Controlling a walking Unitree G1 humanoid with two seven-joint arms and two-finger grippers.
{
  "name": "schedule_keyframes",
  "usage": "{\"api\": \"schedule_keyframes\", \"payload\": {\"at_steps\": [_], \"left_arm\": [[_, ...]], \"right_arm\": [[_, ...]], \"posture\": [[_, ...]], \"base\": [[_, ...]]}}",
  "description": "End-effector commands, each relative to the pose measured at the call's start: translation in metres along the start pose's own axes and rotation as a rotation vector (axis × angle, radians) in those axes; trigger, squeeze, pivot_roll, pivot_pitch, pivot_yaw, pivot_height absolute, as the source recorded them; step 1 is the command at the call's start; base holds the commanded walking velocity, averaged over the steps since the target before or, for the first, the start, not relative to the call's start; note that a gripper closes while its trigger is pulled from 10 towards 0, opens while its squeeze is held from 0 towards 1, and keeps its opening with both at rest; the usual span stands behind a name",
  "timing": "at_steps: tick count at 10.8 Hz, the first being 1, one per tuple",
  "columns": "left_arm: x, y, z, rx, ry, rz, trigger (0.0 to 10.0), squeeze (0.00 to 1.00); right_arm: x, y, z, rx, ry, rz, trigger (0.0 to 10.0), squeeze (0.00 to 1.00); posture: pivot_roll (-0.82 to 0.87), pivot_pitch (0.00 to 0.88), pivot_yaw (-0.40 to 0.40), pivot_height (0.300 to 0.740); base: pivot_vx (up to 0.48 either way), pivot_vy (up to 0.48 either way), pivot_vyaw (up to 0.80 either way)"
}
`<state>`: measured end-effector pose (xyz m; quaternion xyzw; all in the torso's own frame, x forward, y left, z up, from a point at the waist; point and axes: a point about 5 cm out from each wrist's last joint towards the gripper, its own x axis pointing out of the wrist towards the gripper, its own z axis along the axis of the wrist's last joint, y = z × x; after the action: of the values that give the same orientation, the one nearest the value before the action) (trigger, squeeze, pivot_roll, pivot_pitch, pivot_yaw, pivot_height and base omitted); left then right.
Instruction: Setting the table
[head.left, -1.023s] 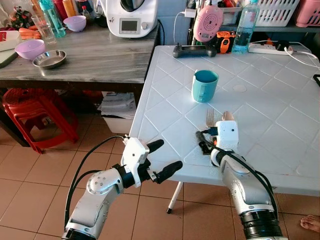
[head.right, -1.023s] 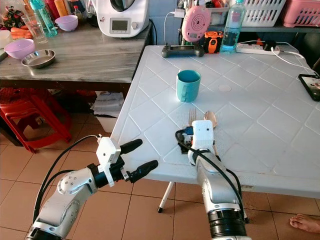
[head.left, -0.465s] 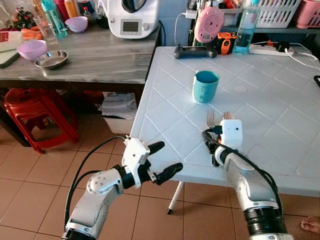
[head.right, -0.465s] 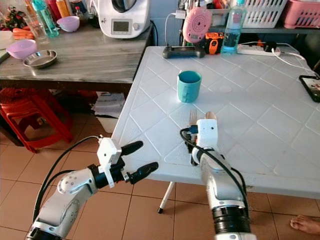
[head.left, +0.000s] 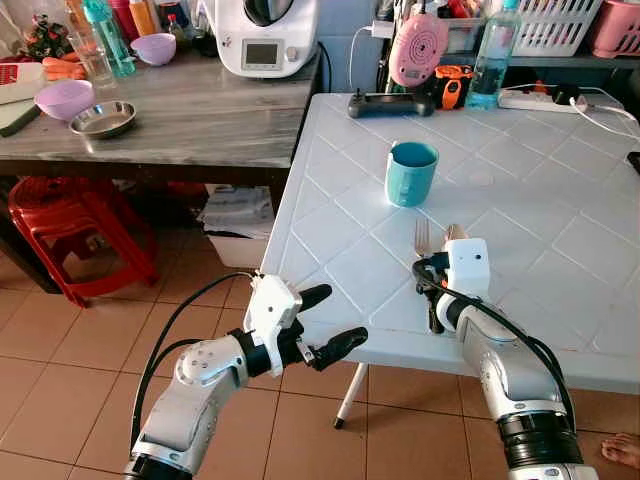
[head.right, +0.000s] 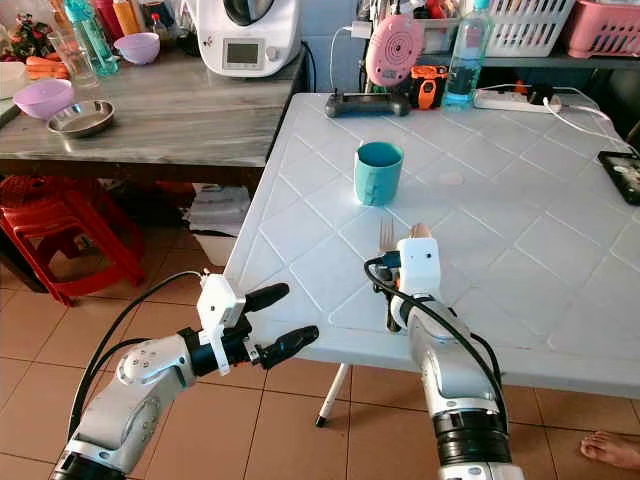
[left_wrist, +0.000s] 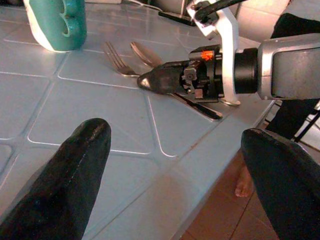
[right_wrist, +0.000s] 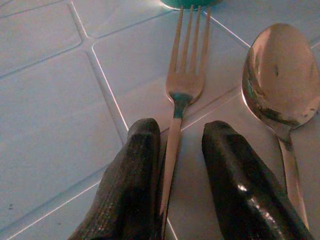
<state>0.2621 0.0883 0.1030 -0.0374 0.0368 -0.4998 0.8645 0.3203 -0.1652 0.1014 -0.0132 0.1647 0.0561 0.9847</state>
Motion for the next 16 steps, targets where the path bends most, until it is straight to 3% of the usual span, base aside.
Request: {"api": "schedule_keyframes", "payload": {"at_steps": [1, 4, 9, 11, 13, 14, 15, 16], "left_arm": [[0.002, 0.000, 0.004, 0.010, -0.003, -0.016, 10.0, 0.00], [0.000, -0.002, 0.000, -0.002, 0.009, -0.028, 10.0, 0.00], [0.001, -0.002, 0.001, 0.007, 0.011, -0.023, 10.0, 0.00], [0.000, 0.005, 0.006, 0.030, -0.027, 0.072, 10.0, 0.00], [-0.002, 0.032, 0.013, 0.065, -0.065, 0.313, 10.0, 0.00], [-0.004, 0.041, 0.015, 0.080, -0.074, 0.400, 10.0, 0.00], [-0.006, 0.048, 0.016, 0.074, -0.082, 0.468, 10.0, 0.00], [-0.008, 0.053, 0.017, 0.059, -0.099, 0.532, 10.0, 0.00]], "right_arm": [[-0.001, 0.001, -0.031, 0.026, 0.150, 0.000, 0.0, 0.00], [-0.004, 0.009, -0.038, 0.065, 0.170, 0.040, 0.0, 0.00], [-0.003, 0.016, -0.029, 0.157, 0.116, 0.032, 0.0, 0.00], [-0.002, 0.015, -0.009, 0.189, 0.014, 0.008, 0.0, 0.00], [-0.011, 0.016, 0.015, 0.203, -0.116, -0.033, 0.0, 0.00], [-0.016, 0.018, 0.019, 0.191, -0.135, -0.039, 3.1, 0.00], [-0.022, 0.021, 0.026, 0.182, -0.184, -0.039, 10.0, 0.00], [-0.028, 0.024, 0.031, 0.168, -0.228, -0.045, 10.0, 0.00]], "posture": [[0.01, 0.080, 0.053, 0.740], [0.01, 0.077, 0.054, 0.740], [0.00, 0.075, 0.054, 0.740], [0.01, 0.071, 0.054, 0.740], [0.01, 0.071, 0.051, 0.740], [0.01, 0.071, 0.051, 0.740], [0.01, 0.071, 0.051, 0.740], [0.01, 0.061, 0.046, 0.740]], "base": [[0.000, 0.000, 0.00], [0.000, 0.000, 0.00], [0.000, 0.000, 0.00], [0.000, 0.000, 0.00], [0.000, 0.000, 0.00], [0.000, 0.000, 0.00], [0.000, 0.000, 0.00], [0.000, 0.000, 0.00]]}}
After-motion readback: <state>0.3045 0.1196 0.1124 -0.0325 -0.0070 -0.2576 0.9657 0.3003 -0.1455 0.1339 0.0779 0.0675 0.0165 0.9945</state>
